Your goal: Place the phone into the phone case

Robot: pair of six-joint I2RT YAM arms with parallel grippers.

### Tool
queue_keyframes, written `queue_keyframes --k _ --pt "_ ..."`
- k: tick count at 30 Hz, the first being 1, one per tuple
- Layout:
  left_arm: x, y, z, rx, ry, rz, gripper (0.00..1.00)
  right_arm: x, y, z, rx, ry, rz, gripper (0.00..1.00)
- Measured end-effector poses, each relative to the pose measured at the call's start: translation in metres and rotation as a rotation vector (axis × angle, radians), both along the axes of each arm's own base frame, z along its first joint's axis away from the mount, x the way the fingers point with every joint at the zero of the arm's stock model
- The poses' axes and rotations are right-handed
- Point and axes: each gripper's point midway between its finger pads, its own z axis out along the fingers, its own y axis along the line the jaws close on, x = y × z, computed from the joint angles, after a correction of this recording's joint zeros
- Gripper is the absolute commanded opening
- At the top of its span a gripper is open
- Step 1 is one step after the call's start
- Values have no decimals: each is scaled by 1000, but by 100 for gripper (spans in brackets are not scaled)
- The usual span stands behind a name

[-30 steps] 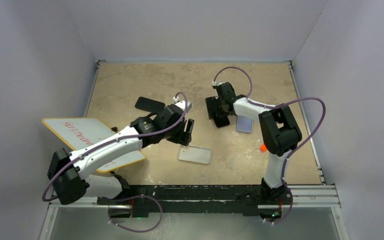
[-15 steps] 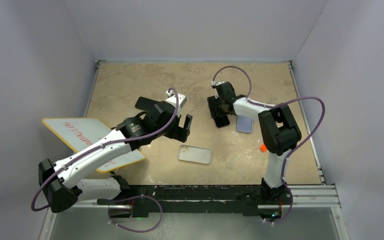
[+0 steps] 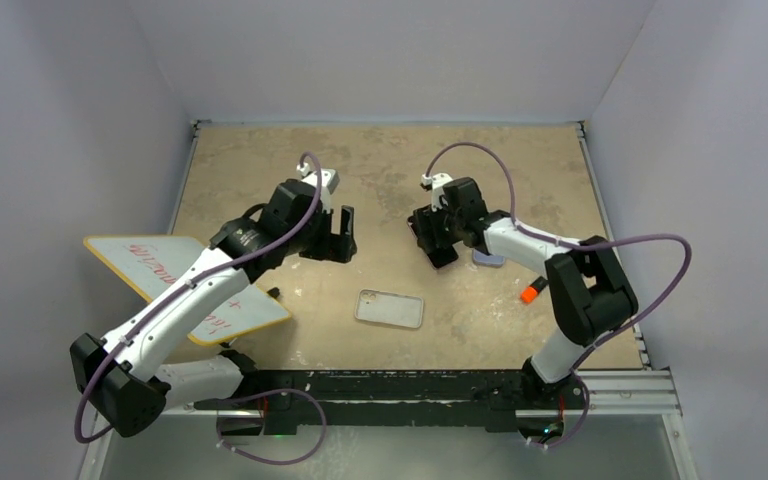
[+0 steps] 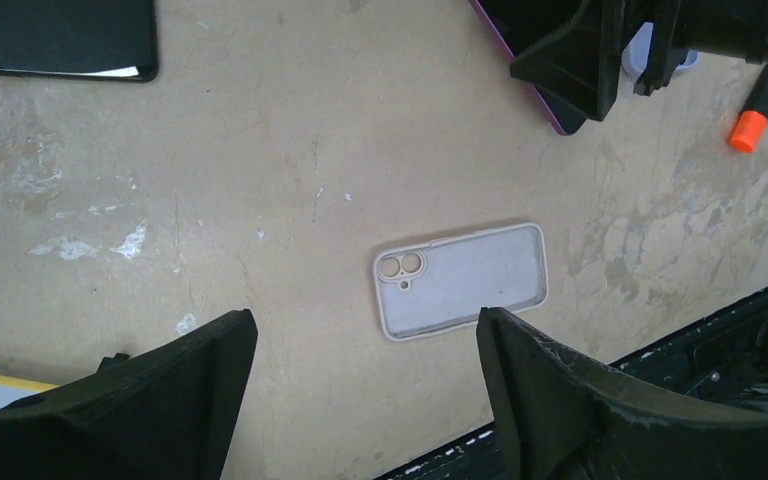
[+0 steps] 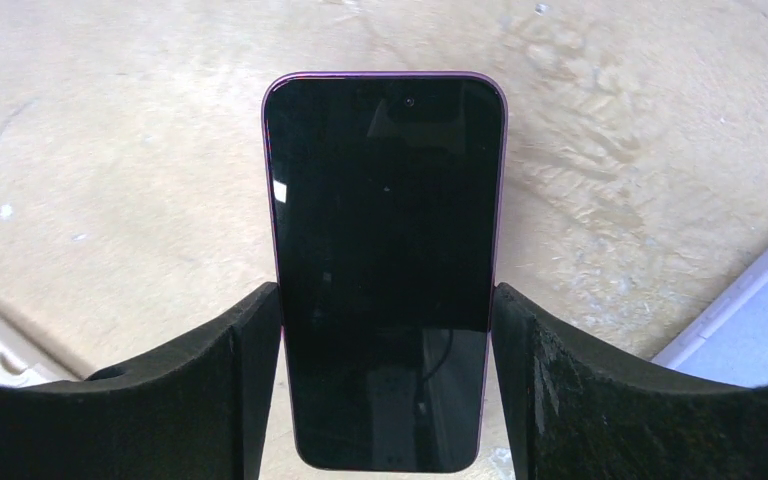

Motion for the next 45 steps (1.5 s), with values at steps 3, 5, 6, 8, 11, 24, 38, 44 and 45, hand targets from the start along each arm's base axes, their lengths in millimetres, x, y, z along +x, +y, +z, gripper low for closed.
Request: queue_keyframes --k 3,5,6,8,11,24,38,44,45 --pt "2 4 4 -18 16 5 82 -7 10 10 30 -38 54 45" --pt "0 1 10 -38 22 -10 82 -18 17 15 31 -61 105 44" --pt "0 -1 12 -45 23 -16 82 -23 21 17 32 -68 128 44" --pt "-1 -2 16 -58 23 -22 83 -36 31 24 44 -89 194 43" --pt "0 1 23 -55 14 -12 90 -56 49 38 91 -126 310 43" --pt "-2 48 68 -16 -169 139 98 -133 95 50 245 -251 713 41" --pt "-4 64 78 -2 -217 194 96 -169 130 21 258 -219 914 41" --pt "-5 64 76 -5 -210 198 95 -172 132 17 243 -224 935 41" --pt "-5 64 75 -3 -208 198 95 -171 131 16 238 -228 936 41"
